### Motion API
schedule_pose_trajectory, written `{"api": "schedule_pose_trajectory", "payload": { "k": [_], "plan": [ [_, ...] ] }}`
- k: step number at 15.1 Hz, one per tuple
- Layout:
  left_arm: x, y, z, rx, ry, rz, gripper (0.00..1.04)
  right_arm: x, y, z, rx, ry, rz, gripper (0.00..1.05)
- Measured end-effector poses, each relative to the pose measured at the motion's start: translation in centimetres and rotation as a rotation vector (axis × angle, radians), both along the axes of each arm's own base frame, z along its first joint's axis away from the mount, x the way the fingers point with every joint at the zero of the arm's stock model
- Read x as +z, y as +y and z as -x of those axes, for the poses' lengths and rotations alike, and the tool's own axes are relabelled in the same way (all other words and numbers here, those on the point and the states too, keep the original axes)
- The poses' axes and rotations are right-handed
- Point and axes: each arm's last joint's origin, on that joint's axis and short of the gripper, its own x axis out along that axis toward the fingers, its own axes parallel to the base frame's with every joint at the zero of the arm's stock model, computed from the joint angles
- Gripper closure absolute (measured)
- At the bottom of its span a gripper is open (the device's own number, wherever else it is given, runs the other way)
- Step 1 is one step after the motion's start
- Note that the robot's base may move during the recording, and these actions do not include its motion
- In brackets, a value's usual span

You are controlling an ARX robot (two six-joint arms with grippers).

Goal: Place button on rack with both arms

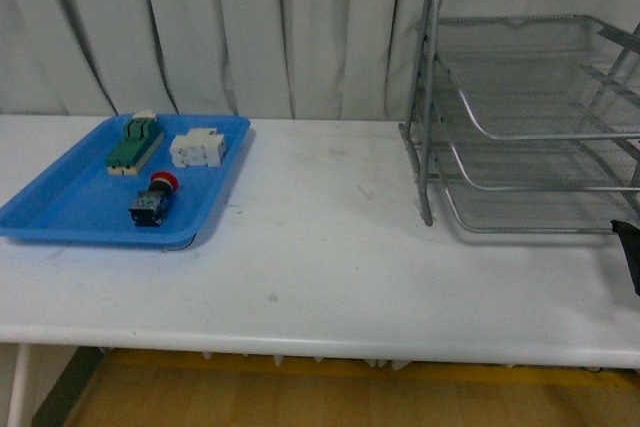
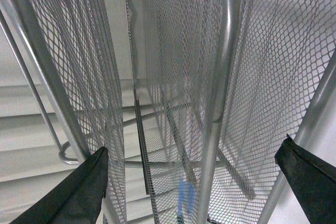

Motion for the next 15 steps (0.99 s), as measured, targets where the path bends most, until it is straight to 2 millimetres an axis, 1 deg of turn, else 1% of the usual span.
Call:
{"api": "schedule_pose_trajectory", "payload": {
  "k": [2, 3, 7, 9, 10, 11, 13, 14, 15],
  "plan": [
    [0.0, 0.0, 0.0, 0.000, 0.000, 0.000, 0.07, -0.3, 0.1, -0.7, 0.007, -0.008, 0.014, 0.06],
    [0.0, 0.0, 0.0, 0.000, 0.000, 0.000, 0.07, -0.5, 0.1, -1.0, 0.010, -0.010, 0.019, 0.10],
    [0.0, 0.0, 0.0, 0.000, 0.000, 0.000, 0.07, -0.4, 0.4, -2.3, 0.023, -0.024, 0.055, 0.59],
    [0.0, 0.0, 0.0, 0.000, 0.000, 0.000, 0.07, -0.5, 0.4, -2.4, 0.024, -0.021, 0.059, 0.84],
    [0.0, 0.0, 0.0, 0.000, 0.000, 0.000, 0.07, -0.8, 0.4, -2.4, 0.024, -0.013, 0.059, 0.95],
    [0.0, 0.0, 0.0, 0.000, 0.000, 0.000, 0.07, -1.0, 0.4, -2.2, 0.017, -0.015, 0.042, 1.01],
    [0.0, 0.0, 0.0, 0.000, 0.000, 0.000, 0.07, -1.2, 0.5, -1.3, 0.016, -0.003, 0.036, 1.01],
    [0.0, 0.0, 0.0, 0.000, 0.000, 0.000, 0.07, -1.1, 0.6, -0.6, 0.017, 0.009, 0.035, 1.01],
    [0.0, 0.0, 0.0, 0.000, 0.000, 0.000, 0.07, -1.0, 0.6, 0.7, 0.021, 0.034, 0.035, 1.01]
  ]
}}
